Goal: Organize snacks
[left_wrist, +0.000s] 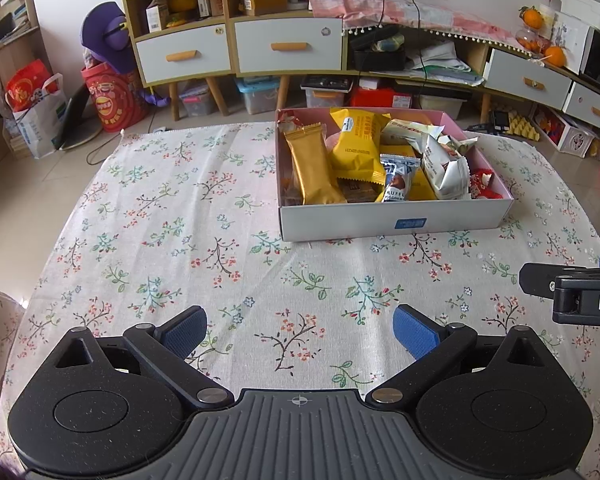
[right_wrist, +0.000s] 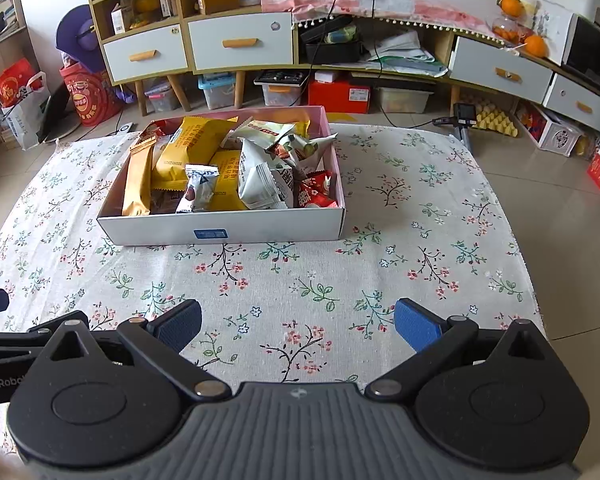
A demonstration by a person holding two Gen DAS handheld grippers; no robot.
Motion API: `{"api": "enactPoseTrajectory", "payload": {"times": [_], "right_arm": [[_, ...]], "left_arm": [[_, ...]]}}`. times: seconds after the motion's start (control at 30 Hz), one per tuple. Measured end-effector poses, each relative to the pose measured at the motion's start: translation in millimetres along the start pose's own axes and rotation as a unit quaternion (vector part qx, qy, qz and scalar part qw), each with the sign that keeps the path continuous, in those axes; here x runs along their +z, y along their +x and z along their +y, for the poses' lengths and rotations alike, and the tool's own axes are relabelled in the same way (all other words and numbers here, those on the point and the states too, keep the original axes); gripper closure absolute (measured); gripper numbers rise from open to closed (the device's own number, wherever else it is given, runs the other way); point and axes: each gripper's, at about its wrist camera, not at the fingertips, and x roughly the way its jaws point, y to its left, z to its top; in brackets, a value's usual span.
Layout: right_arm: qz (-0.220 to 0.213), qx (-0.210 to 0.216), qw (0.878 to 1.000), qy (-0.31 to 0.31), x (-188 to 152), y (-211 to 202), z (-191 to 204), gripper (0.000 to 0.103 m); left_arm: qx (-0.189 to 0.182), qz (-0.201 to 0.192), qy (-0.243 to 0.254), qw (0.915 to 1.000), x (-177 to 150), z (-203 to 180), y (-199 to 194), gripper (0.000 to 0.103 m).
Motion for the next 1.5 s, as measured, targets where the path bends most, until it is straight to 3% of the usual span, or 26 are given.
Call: {"api": "enactPoseTrajectory", "payload": {"times": [1.5], "right_arm": [[-0.002,0.001,1.000,0.000,1.0,-0.8,3.0,0.000]], "left_arm": [[0.000,-0.004,-0.003,1.0000,1.0,0.9,-1.3,0.003]]}}
